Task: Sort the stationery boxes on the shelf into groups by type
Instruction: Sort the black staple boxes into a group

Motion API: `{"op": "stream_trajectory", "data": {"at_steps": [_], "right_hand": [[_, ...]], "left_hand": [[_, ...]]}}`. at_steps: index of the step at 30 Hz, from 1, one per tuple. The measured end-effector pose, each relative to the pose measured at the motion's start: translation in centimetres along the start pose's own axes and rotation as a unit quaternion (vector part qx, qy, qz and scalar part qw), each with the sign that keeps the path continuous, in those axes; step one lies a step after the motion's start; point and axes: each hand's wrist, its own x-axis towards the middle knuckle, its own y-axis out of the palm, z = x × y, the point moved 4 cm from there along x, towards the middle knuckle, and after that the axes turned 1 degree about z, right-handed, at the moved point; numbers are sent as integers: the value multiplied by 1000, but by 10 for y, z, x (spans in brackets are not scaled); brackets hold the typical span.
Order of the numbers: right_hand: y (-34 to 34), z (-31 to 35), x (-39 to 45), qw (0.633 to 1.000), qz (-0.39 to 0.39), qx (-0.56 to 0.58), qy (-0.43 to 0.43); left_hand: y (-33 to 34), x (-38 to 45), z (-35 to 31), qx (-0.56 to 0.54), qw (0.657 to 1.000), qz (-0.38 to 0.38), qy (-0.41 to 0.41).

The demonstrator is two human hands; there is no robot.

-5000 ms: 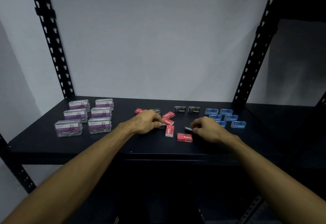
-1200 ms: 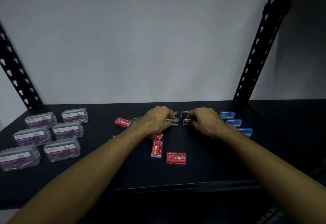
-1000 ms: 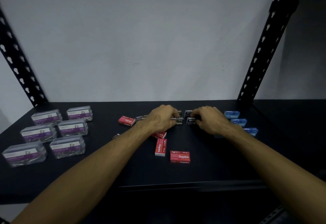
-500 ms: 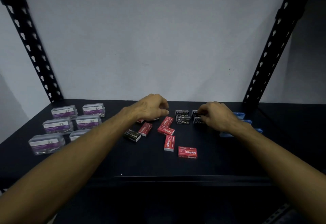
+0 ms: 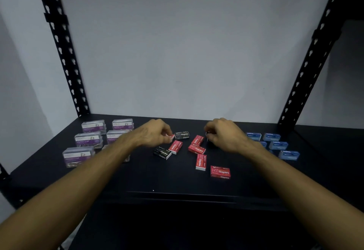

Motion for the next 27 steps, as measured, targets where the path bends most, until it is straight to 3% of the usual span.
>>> {"op": "stream_trajectory", "data": {"at_steps": [10, 21, 27], "right_hand": [[37, 36, 47, 999, 22, -1, -45], [66, 38, 81, 992, 107, -42, -59], [67, 34, 82, 994, 94, -13, -52]], "left_hand": [[15, -7, 19, 36, 995, 92, -3], [15, -3, 25, 32, 994, 100, 18], [13, -5, 23, 16, 995, 100, 24]]}}
